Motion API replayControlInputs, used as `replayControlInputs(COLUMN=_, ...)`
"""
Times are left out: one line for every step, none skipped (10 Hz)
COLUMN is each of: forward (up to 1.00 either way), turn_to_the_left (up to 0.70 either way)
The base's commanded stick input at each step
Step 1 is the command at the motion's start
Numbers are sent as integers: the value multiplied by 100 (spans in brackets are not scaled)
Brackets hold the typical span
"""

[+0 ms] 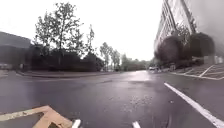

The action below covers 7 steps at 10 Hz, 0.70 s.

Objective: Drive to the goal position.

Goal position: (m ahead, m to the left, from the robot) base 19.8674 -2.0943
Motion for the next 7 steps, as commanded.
replayControlInputs(forward=45, turn_to_the_left=-27)
replayControlInputs(forward=45, turn_to_the_left=-27)
replayControlInputs(forward=45, turn_to_the_left=-27)
replayControlInputs(forward=45, turn_to_the_left=-27)
replayControlInputs(forward=45, turn_to_the_left=-27)
replayControlInputs(forward=45, turn_to_the_left=-27)
replayControlInputs(forward=45, turn_to_the_left=-27)
